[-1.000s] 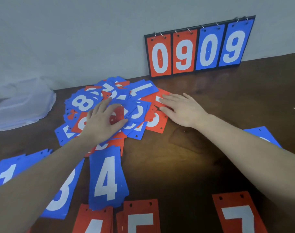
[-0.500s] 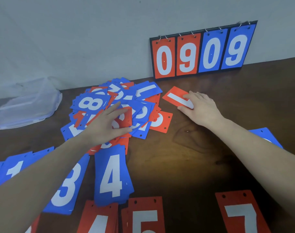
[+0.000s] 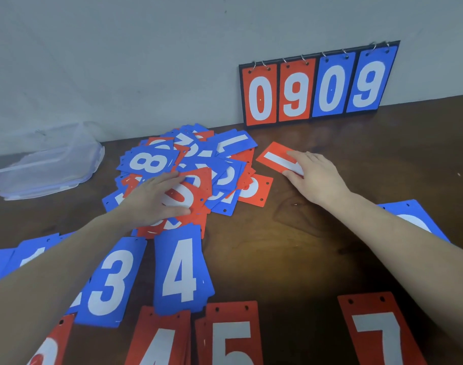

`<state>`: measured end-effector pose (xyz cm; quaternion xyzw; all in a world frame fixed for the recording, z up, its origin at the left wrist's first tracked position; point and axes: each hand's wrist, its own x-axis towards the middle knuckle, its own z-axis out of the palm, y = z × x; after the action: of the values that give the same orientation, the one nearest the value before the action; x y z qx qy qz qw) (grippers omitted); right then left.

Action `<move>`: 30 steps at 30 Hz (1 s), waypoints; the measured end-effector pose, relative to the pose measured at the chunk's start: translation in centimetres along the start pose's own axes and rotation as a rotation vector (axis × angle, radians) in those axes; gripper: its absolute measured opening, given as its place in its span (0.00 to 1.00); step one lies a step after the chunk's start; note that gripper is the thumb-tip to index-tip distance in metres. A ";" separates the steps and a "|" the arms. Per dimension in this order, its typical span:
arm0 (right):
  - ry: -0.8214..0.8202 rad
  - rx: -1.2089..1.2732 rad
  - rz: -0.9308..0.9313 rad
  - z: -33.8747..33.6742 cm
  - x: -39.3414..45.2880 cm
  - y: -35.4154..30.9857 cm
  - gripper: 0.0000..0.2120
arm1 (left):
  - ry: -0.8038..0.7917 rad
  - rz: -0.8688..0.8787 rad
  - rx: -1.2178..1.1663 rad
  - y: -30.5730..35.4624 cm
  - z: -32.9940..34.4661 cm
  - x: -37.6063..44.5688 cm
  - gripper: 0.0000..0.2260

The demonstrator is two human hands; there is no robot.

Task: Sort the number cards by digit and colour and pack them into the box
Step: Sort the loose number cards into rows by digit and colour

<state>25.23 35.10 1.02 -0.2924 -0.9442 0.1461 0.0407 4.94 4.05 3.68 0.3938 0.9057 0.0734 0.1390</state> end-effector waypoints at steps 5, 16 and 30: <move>0.000 0.068 0.055 0.1 -0.6 -0.1 0.44 | 0.057 -0.036 -0.039 0.0 0.2 0.2 0.30; 0.090 0.002 -0.032 0.1 -1.1 -0.3 0.34 | 0.198 -0.042 -0.033 3.6 -0.9 -0.1 0.30; 0.009 0.673 0.000 -1.9 -3.5 -0.4 0.33 | 0.220 -0.138 -0.467 9.7 -2.4 -2.2 0.11</move>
<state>28.21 33.32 2.98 -0.2632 -0.8428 0.4484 0.1391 12.36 8.94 8.70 0.2779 0.8986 0.3129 0.1314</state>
